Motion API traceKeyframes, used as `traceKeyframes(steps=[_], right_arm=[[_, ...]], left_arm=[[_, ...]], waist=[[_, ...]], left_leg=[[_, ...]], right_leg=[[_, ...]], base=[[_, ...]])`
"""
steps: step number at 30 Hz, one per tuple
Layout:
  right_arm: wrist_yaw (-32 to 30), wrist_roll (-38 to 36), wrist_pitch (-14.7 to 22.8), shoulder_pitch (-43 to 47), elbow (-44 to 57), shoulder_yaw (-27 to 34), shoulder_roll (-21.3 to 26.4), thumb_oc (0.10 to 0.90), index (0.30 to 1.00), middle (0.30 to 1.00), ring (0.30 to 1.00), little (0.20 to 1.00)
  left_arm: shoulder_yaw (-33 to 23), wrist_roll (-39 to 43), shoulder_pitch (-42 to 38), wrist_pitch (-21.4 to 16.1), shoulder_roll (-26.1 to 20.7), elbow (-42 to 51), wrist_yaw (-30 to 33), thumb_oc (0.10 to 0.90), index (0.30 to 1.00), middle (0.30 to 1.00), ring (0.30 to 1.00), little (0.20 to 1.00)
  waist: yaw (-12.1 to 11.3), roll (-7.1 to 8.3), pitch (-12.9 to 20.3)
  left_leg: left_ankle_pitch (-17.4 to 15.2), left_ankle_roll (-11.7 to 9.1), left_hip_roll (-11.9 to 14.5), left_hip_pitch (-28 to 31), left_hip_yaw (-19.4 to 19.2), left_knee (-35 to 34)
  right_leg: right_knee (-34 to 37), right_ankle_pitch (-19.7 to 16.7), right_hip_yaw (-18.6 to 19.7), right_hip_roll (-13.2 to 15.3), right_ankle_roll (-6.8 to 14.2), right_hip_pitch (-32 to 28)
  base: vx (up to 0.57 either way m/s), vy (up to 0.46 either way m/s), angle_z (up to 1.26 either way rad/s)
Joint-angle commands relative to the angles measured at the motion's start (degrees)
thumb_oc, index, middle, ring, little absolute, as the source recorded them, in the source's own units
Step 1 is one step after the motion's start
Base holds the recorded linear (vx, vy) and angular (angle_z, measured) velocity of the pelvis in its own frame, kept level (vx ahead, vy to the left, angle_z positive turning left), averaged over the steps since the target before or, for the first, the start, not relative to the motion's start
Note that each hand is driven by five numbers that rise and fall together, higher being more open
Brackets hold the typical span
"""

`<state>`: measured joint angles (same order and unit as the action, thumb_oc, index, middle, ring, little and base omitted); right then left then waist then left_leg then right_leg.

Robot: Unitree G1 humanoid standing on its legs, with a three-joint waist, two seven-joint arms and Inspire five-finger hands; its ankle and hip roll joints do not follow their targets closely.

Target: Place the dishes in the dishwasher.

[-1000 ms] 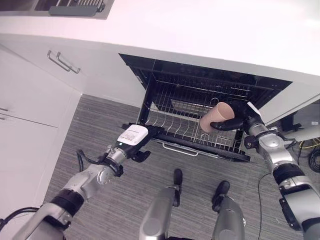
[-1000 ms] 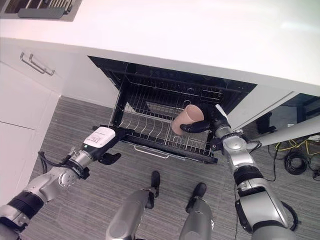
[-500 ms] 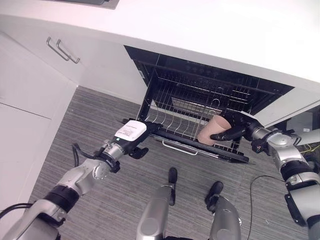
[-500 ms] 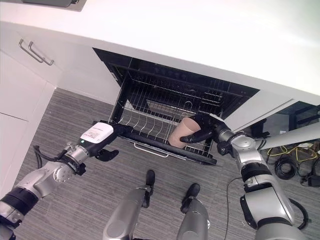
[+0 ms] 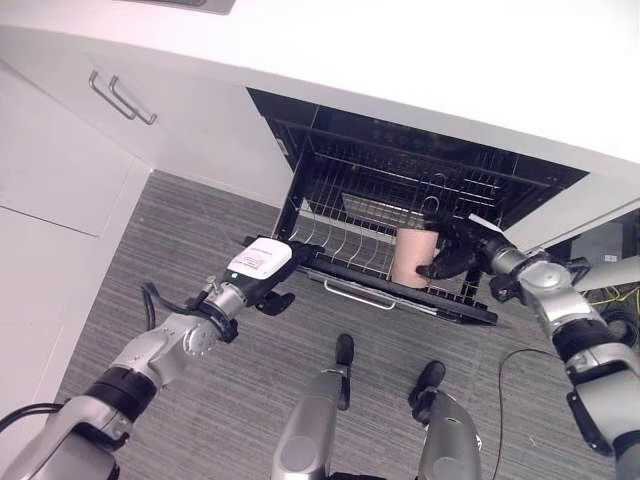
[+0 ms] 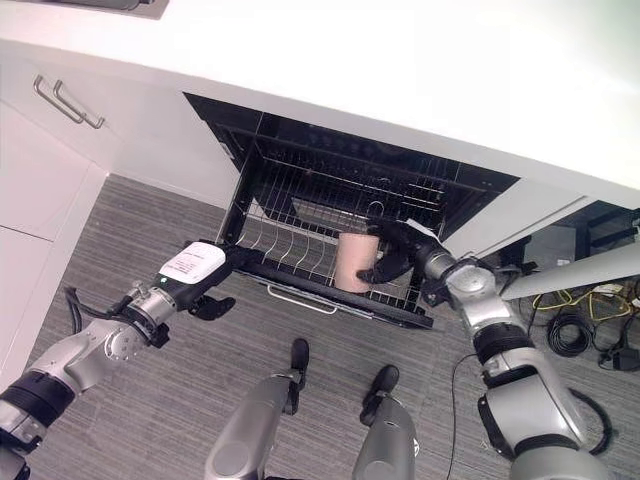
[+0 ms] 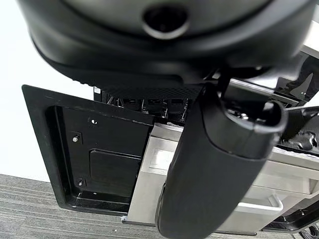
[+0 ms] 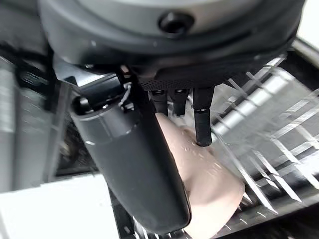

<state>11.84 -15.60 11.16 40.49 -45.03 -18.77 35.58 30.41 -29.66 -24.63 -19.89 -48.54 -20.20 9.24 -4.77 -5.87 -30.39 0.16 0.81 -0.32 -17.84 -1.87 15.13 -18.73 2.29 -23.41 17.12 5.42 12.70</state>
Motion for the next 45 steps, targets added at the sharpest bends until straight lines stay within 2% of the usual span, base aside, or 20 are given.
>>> traceKeyframes(steps=[1,6,7,12,16,19,29,33,34,37,38,41,43,44,45], right_arm=[[-9.97,4.55,11.33,1.32,7.82,4.40,2.38,0.800,0.900,0.900,0.900,0.900],[-14.38,9.16,13.06,-1.84,14.83,5.59,1.96,0.800,0.900,0.900,0.900,0.900],[-17.70,11.25,14.25,-2.91,16.87,5.96,1.95,0.800,0.900,0.900,0.900,0.900],[-24.59,15.22,16.87,-5.05,20.10,6.91,1.63,0.800,0.900,0.900,0.900,0.900],[-26.20,15.62,17.05,-7.80,24.47,8.24,0.99,0.800,0.900,0.900,0.900,0.900],[-26.26,16.42,17.50,-10.74,27.69,8.45,0.13,0.800,0.900,0.900,0.900,0.900],[-23.26,9.55,22.64,-20.38,36.91,10.57,-4.37,0.800,0.900,0.900,0.900,0.900],[-18.33,0.50,23.66,-26.46,42.47,13.14,-6.00,0.800,0.900,0.900,0.900,0.900],[-14.53,-2.88,24.30,-28.65,46.34,14.40,-6.94,0.800,0.900,0.900,0.900,0.900],[-12.48,-4.86,23.99,-30.03,49.74,14.90,-7.90,0.800,0.900,0.900,0.900,0.900],[-11.62,-5.66,23.01,-31.66,53.16,15.12,-8.69,0.800,0.900,0.900,0.900,0.900],[-11.82,-5.38,22.80,-33.23,54.94,15.91,-9.45,0.800,0.900,0.900,0.900,0.900],[-12.75,-5.48,21.64,-34.42,55.44,17.14,-10.46,0.800,0.900,0.900,0.900,0.900],[-12.62,-7.28,20.91,-34.88,55.81,17.85,-11.61,0.800,0.900,0.900,0.900,0.900],[-12.00,-8.70,21.02,-35.14,56.12,18.12,-12.24,0.800,0.900,0.900,0.900,0.900]], left_arm=[[-3.53,0.07,2.44,0.00,1.89,2.92,1.54,0.800,0.900,0.900,0.900,0.900],[-4.49,-0.30,4.27,0.41,3.27,3.60,1.88,0.800,0.900,0.900,0.900,0.900],[-4.89,-0.35,5.18,0.46,3.64,3.93,1.92,0.800,0.900,0.900,0.900,0.900],[-5.59,-0.17,7.14,0.97,4.25,5.34,1.49,0.800,0.900,0.900,0.900,0.900],[-6.61,-0.22,9.40,0.96,4.81,5.86,2.09,0.800,0.900,0.900,0.900,0.900],[-7.66,-0.75,11.26,0.77,5.03,6.56,2.23,0.800,0.900,0.900,0.900,0.900],[-10.56,-2.35,16.46,1.87,7.51,5.95,4.67,0.800,0.900,0.900,0.900,0.900],[-12.91,-3.20,20.07,2.00,9.55,5.50,5.71,0.800,0.900,0.900,0.900,0.900],[-13.61,-4.49,21.84,1.74,10.41,5.09,6.01,0.800,0.900,0.900,0.900,0.900],[-14.16,-5.28,23.47,1.20,11.37,4.09,6.81,0.800,0.900,0.900,0.900,0.900],[-15.17,-5.38,25.50,0.86,12.38,3.91,8.00,0.800,0.900,0.900,0.900,0.900],[-16.80,-3.78,26.98,0.43,12.83,3.83,9.66,0.800,0.900,0.900,0.900,0.900],[-18.60,-0.71,27.76,0.31,12.43,4.19,10.18,0.800,0.900,0.900,0.900,0.900],[-19.99,0.79,27.92,0.56,11.60,5.27,10.03,0.800,0.900,0.900,0.900,0.900],[-20.76,1.31,27.94,0.48,11.08,6.00,10.26,0.800,0.900,0.900,0.900,0.900]], waist=[[0.89,-1.63,3.02],[1.71,-2.49,3.33],[1.95,-2.79,3.40],[2.35,-3.57,3.59],[2.97,-3.90,3.97],[3.37,-3.96,4.29],[5.24,-3.46,6.70],[6.36,-2.78,8.69],[6.81,-2.35,9.69],[6.75,-1.96,10.91],[6.47,-1.57,12.21],[6.47,-1.52,13.95],[6.84,-1.71,15.16],[7.35,-1.72,15.67],[7.57,-1.70,15.76]], left_leg=[[-5.72,-4.55,3.91,-1.04,-3.78,2.06],[-6.01,-4.33,3.74,-0.93,-4.29,2.06],[-6.10,-4.29,3.72,-0.80,-4.51,2.06],[-6.37,-4.23,3.64,-0.57,-4.88,2.06],[-6.67,-4.32,3.64,-0.23,-5.24,2.06],[-6.92,-4.19,3.74,0.17,-5.56,2.06],[-7.88,-4.04,4.58,2.76,-6.54,2.06],[-8.93,-3.49,4.88,5.52,-7.14,2.06],[-9.35,-3.15,4.86,7.52,-7.79,2.06],[-9.85,-2.68,4.50,9.72,-8.30,2.06],[-10.79,-2.07,3.77,12.64,-8.40,2.06],[-11.58,-0.82,2.92,14.81,-8.26,2.06],[-12.60,0.39,2.16,16.84,-8.35,2.06],[-13.54,1.31,1.82,17.94,-7.93,2.06],[-13.97,1.71,1.66,18.24,-7.55,2.06]], right_leg=[[1.54,0.34,7.92,2.30,6.31,0.37],[1.54,0.53,8.59,2.49,6.30,0.67],[1.54,0.58,8.77,2.63,6.33,0.67],[1.54,0.74,9.10,2.89,6.40,0.69],[1.54,1.07,9.50,2.96,6.44,0.57],[1.54,1.19,9.70,3.05,6.40,0.40],[1.54,2.28,10.38,2.44,6.05,-1.40],[1.54,3.04,10.90,2.18,5.65,-3.09],[1.54,3.38,11.03,2.24,5.49,-4.26],[1.54,3.81,10.98,2.48,5.44,-5.85],[1.54,4.74,10.82,2.80,5.44,-8.81],[1.54,4.23,10.67,2.97,5.21,-11.31],[1.54,2.31,10.60,3.52,4.92,-13.30],[1.54,-1.35,11.39,3.77,5.11,-14.11],[1.06,-2.69,12.02,3.63,5.22,-14.15]], base=[[0.02,0.073,-0.17],[0.02,0.073,-0.08],[0.01,0.061,-0.07],[0.01,0.049,-0.09],[0.02,0.047,-0.04],[0.01,0.013,-0.01],[0.02,0.018,-0.06],[0.08,0.070,-0.07],[0.11,0.144,-0.18],[0.10,0.130,-0.25],[0.16,0.232,-0.25],[0.15,0.218,-0.18],[0.09,0.195,-0.12],[0.02,0.132,-0.09],[0.00,0.110,-0.07]])
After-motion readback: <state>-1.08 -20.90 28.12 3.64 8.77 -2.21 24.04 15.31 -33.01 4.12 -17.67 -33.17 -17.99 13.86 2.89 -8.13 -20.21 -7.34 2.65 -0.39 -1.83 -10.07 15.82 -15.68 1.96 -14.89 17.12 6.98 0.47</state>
